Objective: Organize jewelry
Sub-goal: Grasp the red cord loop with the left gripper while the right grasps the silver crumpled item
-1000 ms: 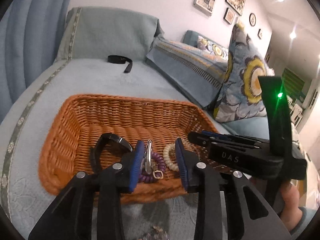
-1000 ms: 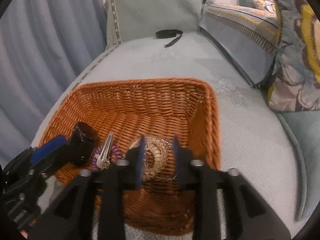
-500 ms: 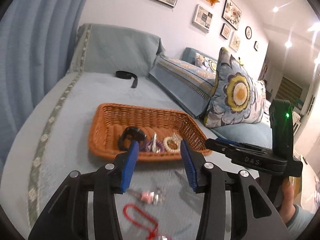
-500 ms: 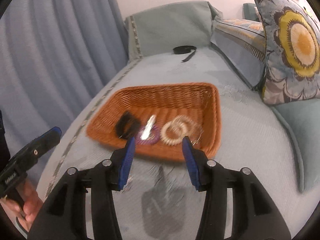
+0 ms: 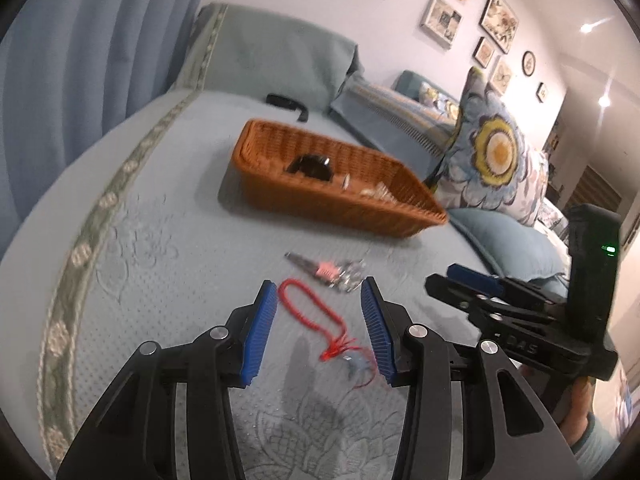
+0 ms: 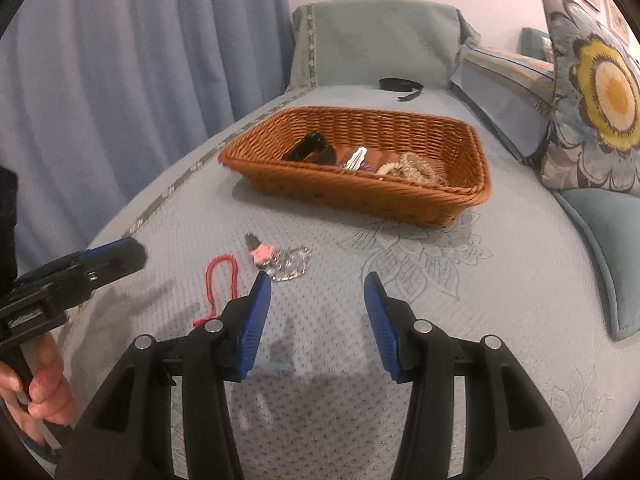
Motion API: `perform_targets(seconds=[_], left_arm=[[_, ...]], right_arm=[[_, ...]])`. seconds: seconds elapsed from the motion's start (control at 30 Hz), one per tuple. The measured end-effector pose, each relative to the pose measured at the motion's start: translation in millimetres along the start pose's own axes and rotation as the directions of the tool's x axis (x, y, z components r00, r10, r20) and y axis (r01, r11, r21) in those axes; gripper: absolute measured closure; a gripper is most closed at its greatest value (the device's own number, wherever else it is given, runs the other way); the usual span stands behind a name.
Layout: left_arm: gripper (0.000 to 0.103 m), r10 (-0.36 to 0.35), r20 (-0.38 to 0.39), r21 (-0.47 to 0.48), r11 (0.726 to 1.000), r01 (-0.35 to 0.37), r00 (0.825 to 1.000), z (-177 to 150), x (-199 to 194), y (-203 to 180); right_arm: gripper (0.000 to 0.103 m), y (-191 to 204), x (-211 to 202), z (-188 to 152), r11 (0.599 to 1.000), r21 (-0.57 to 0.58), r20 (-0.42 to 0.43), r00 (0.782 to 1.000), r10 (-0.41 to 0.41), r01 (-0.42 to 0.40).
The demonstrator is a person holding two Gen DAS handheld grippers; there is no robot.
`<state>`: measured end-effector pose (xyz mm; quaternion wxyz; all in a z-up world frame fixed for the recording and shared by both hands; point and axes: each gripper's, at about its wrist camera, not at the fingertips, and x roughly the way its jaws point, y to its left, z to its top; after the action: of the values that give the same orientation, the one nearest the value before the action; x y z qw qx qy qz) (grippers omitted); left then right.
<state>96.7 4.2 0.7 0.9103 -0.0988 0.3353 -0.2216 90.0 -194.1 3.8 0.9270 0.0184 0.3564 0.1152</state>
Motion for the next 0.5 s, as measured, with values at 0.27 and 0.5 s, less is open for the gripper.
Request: perform_targets(seconds=[0.27,0.5], left_arm=[[0.047,0.06,-0.088,0.048,0.997,-0.056,0.994,-13,39,-15],[0.048,0.246,-0.169,0.22,0.953,-0.207,0.955,-20,76,-41]], right_arm=[[0.058,-13,15,-9,0.998,0.055,-0.056,0.998,0.016,-0.013],[0.058,-21,18,-10,0.996,0.085,-0.079,0.997,0.022,-0.015]])
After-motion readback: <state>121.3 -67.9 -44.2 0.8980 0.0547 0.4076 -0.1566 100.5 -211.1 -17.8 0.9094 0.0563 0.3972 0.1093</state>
